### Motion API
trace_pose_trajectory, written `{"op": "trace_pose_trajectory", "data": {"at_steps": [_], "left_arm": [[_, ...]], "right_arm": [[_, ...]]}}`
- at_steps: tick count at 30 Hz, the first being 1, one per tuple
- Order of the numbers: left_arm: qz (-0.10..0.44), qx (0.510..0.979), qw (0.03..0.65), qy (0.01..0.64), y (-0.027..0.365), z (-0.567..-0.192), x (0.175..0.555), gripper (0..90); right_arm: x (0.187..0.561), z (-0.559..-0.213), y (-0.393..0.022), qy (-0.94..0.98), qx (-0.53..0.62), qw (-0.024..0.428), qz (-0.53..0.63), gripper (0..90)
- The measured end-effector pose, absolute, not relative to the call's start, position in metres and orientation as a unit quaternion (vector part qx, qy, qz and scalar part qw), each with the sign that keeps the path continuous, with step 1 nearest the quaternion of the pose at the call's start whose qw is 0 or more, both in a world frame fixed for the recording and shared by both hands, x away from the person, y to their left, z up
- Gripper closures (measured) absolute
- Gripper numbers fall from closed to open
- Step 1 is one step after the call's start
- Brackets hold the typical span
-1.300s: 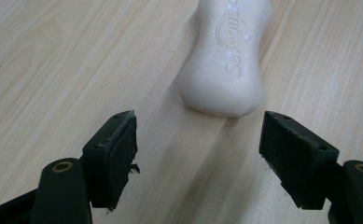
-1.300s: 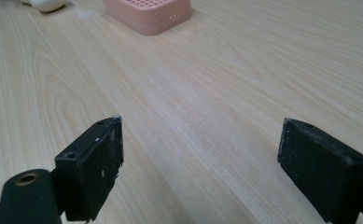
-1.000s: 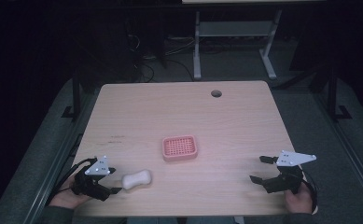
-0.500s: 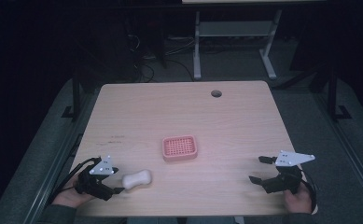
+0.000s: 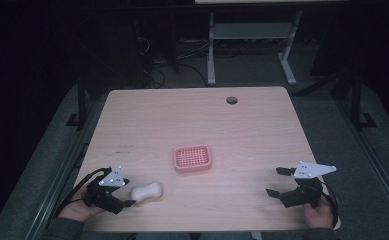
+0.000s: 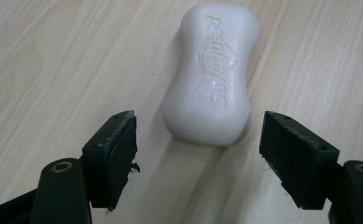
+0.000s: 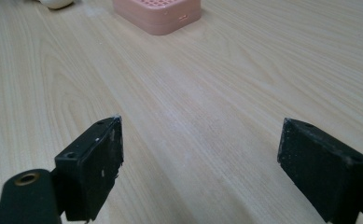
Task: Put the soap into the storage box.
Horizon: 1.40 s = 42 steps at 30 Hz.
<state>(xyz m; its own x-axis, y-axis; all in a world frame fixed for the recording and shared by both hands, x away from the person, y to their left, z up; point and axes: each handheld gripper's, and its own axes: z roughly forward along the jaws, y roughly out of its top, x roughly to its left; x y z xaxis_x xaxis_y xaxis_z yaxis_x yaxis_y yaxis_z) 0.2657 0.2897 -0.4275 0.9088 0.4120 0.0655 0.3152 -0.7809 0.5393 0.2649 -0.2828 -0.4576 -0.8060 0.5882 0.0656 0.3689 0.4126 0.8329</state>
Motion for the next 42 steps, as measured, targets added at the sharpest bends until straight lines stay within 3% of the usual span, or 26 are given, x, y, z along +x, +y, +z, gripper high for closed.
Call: {"op": "trace_pose_trajectory", "data": {"at_steps": [42], "left_arm": [[0.076, 0.954, 0.244, 0.157, 0.256, -0.428, 0.282, 27.2]], "right_arm": [[0.262, -0.455, -0.276, 0.840, 0.261, 0.132, 0.457, 13.5]]}}
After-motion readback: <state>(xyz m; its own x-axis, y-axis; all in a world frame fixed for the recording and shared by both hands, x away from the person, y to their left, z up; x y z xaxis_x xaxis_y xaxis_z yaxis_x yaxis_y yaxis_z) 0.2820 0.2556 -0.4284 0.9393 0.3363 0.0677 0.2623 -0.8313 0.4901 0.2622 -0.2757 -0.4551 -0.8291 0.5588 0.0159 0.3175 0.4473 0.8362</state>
